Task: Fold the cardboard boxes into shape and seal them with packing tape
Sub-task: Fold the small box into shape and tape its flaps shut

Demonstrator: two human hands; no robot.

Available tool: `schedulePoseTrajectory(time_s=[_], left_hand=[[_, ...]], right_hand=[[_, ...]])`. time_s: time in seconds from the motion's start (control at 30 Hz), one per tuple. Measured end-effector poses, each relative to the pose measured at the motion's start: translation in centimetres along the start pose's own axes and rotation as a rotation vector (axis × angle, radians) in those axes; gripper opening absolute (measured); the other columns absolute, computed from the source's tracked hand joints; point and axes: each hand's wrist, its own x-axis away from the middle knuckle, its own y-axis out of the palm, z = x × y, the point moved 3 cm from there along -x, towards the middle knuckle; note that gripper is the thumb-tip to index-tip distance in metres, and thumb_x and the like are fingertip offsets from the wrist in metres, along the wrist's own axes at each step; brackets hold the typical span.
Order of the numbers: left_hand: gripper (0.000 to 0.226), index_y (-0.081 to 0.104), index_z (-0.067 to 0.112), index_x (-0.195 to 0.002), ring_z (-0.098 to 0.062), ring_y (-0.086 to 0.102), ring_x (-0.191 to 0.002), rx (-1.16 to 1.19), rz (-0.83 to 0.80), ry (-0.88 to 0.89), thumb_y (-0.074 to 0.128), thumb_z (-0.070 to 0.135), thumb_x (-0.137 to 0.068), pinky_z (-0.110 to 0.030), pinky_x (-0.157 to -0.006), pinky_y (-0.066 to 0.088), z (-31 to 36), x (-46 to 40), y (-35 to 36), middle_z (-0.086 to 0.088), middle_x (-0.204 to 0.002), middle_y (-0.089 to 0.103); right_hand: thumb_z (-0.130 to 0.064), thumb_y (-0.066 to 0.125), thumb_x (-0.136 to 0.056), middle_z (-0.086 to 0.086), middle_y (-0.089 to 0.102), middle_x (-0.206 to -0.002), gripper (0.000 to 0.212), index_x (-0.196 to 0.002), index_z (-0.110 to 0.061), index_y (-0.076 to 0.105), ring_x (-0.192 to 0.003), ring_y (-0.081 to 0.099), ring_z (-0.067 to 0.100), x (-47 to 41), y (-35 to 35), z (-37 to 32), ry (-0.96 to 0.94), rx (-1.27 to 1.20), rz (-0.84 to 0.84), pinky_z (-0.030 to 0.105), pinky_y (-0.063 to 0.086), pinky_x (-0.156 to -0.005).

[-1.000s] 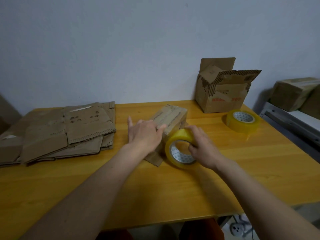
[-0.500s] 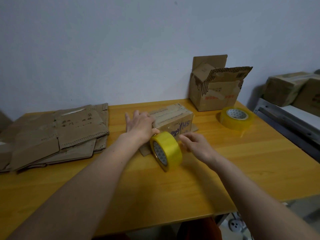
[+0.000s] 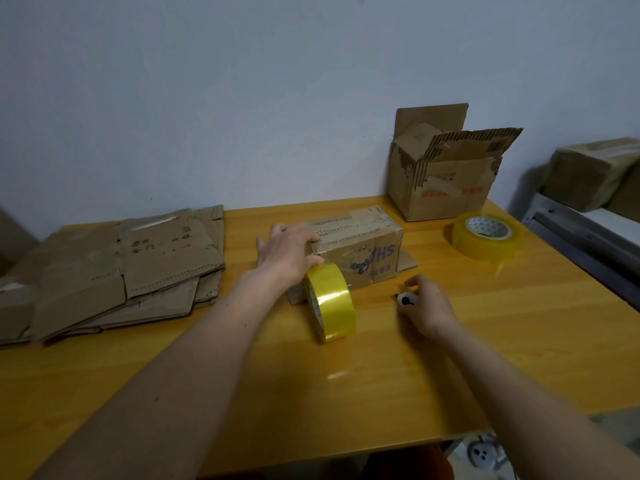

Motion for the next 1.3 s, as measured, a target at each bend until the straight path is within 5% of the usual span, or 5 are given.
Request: schedulePoseTrajectory(time_s=[0.13, 0.4, 0.57, 0.73, 1.3], left_hand=[[0.048, 0.057, 0.038, -0.126, -0.023, 0.024, -0.132, 0.07, 0.033, -0.046, 0.072, 0.04, -0.08, -0.043, -0.109, 0.025, -0.6, -0.5, 0.2, 0.001, -0.143, 0.031], [0.047, 0.06, 0.034, -0.124, -0.024, 0.033, -0.129, 0.344, -0.063, -0.09, 0.076, 0.025, -0.08, -0.032, -0.111, 0.026, -0.8, -0.9, 0.2, -0.005, -0.136, 0.032], [0.093, 0.029, 0.028, -0.146, -0.027, 0.058, -0.112, 1.095, -0.114, -0.487, 0.083, 0.02, -0.072, -0.045, -0.09, 0.053, -2.2, 2.3, 1.6, -0.009, -0.132, 0.051], [0.05, 0.057, 0.004, -0.124, -0.028, 0.066, -0.099, 1.506, -0.276, -0.605, 0.075, 0.015, -0.078, -0.043, -0.088, 0.055, -1.5, 4.7, 3.5, -0.017, -0.115, 0.066], [0.029, 0.061, 0.01, -0.1, -0.014, 0.056, -0.074, 1.23, -0.388, -0.706, 0.074, 0.026, -0.08, -0.022, -0.051, 0.047, -0.8, 3.7, 2.7, -0.008, -0.094, 0.059]], right_hand=[[-0.019, 0.072, -0.082, -0.001, 0.063, -0.084, 0.024, -0.102, -0.01, 0.063, -0.071, 0.055, 0.011, 0.7, -1.8, -2.9, -0.154, -0.221, 0.022, 0.021, 0.041, -0.057], [-0.027, 0.054, -0.096, 0.004, 0.062, -0.104, 0.02, -0.112, -0.015, 0.057, -0.093, 0.057, 0.022, 2.4, -1.8, -13.6, -0.618, -0.281, -0.159, 0.039, 0.049, -0.081], [-0.022, 0.063, -0.09, 0.005, 0.064, -0.091, 0.01, -0.093, -0.014, 0.057, -0.086, 0.057, 0.024, 1.0, -0.4, -13.4, -0.606, -0.254, -0.135, 0.037, 0.046, -0.073], [-0.012, 0.071, -0.082, 0.004, 0.07, -0.091, 0.012, -0.087, -0.012, 0.059, -0.091, 0.063, 0.023, -0.1, 0.6, -13.3, -0.573, -0.287, -0.074, 0.042, 0.05, -0.079], [-0.008, 0.076, -0.076, 0.001, 0.07, -0.085, 0.017, -0.08, -0.014, 0.061, -0.083, 0.063, 0.016, -0.7, 1.4, -13.5, -0.515, -0.295, 0.05, 0.029, 0.049, -0.069]])
